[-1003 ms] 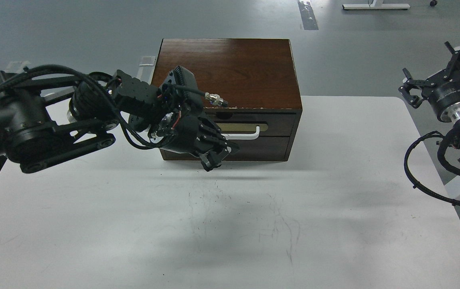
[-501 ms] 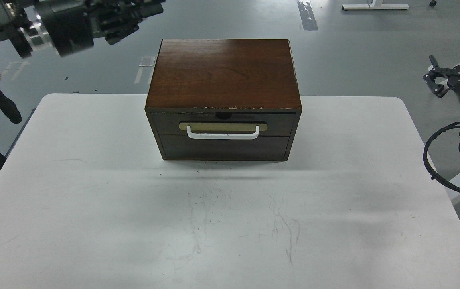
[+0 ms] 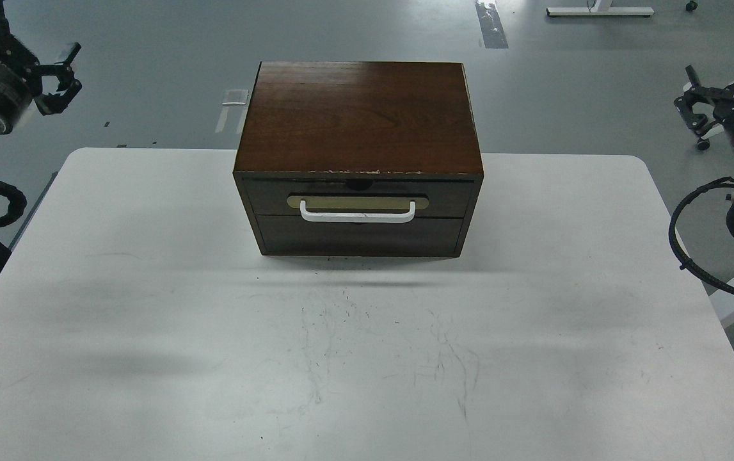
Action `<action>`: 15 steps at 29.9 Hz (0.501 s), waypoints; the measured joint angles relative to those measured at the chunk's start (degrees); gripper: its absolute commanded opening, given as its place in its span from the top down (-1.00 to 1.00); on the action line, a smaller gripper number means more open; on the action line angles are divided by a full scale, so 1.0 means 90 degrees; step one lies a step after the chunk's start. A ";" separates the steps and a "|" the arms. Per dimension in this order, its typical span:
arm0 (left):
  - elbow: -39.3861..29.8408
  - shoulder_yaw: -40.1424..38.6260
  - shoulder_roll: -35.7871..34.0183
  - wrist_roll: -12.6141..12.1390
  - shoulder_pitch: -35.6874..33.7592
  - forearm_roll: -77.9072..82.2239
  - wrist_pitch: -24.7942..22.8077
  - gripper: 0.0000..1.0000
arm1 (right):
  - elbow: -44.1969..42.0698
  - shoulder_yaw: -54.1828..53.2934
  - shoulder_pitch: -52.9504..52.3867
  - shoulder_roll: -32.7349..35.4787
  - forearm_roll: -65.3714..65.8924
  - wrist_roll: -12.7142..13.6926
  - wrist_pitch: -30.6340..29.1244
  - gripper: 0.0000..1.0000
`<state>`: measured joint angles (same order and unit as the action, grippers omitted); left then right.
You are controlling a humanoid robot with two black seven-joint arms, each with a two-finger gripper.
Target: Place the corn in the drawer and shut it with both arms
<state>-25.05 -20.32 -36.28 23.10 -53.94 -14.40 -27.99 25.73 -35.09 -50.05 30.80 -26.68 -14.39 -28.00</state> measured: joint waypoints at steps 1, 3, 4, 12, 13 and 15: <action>0.0216 -0.0192 0.0156 -0.0012 0.0099 -0.0070 0.0000 -0.93 | -0.0004 -0.0046 0.0021 -0.0034 -0.0014 0.0010 0.0000 -1.00; 0.0502 -0.0597 0.0411 -0.0062 0.0314 -0.0143 0.0000 -0.93 | -0.0004 -0.0133 0.0086 -0.0112 -0.0042 0.0051 0.0000 -1.00; 0.0562 -0.0789 0.0479 -0.0121 0.0433 -0.0156 0.0000 -0.93 | 0.0000 -0.0181 0.0123 -0.0146 -0.0073 0.0071 0.0000 -1.00; 0.0607 -0.1634 0.0749 -0.0465 0.0922 -0.0176 0.0000 -0.94 | 0.0010 -0.0335 0.0300 -0.0429 -0.0436 0.0114 0.0000 -1.00; 0.0607 -0.1652 0.0762 -0.0466 0.0948 -0.0177 0.0000 -0.94 | 0.0008 -0.0342 0.0319 -0.0484 -0.0449 0.0114 0.0000 -1.00; 0.0604 -0.1669 0.0786 -0.0467 0.0980 -0.0177 0.0000 -0.95 | 0.0005 -0.0344 0.0346 -0.0597 -0.0458 0.0112 0.0000 -1.00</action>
<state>-19.61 -35.34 -29.20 18.90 -45.12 -15.99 -28.00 25.78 -38.19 -46.94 25.43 -30.80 -13.38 -28.00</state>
